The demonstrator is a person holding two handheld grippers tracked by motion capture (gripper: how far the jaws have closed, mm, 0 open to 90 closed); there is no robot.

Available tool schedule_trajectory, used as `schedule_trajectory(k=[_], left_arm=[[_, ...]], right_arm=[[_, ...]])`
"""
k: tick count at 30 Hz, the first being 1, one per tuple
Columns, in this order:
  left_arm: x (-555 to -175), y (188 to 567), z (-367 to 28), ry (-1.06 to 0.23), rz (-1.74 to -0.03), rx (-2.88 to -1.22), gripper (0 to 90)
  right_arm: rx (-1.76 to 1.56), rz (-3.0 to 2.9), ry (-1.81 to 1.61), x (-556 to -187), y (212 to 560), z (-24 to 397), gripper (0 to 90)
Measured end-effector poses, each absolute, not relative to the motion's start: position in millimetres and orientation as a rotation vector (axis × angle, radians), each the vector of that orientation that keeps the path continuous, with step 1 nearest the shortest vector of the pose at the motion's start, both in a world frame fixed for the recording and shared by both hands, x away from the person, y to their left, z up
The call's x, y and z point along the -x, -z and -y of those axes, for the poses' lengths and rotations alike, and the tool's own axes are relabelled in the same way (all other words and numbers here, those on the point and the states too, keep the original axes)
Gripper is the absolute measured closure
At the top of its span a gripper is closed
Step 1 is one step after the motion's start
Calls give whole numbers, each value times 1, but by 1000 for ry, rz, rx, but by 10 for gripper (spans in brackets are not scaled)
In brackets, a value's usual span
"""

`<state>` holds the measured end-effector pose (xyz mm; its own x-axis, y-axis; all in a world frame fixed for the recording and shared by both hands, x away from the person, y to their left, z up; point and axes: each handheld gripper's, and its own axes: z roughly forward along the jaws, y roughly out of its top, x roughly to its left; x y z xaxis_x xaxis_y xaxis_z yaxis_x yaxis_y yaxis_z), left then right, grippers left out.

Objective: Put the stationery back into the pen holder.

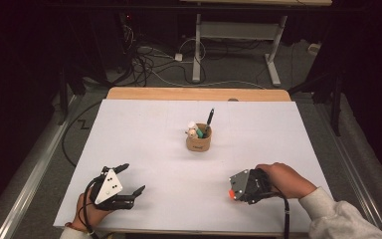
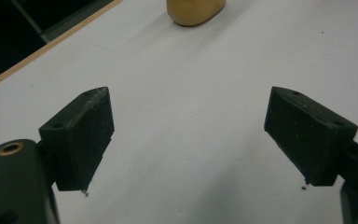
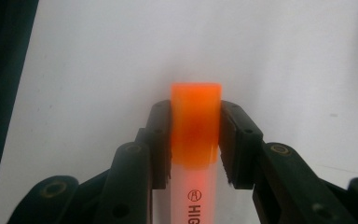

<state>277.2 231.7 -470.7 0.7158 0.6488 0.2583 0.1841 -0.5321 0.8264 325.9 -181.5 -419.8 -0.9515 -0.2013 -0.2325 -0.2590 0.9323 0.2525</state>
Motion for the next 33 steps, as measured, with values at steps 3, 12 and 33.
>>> schedule_trajectory(k=[3,12,33], left_arm=[[-278,471,-232,-712,-638,-2083,152],[-279,472,-232,-722,-648,-2090,152],[-278,471,-232,-719,-647,-2081,152]], right_arm=[[257,-2828,-551,-328,412,192,677],[-20,-2656,-952,-333,402,214,677],[-371,-2300,-1363,-356,395,220,676]])
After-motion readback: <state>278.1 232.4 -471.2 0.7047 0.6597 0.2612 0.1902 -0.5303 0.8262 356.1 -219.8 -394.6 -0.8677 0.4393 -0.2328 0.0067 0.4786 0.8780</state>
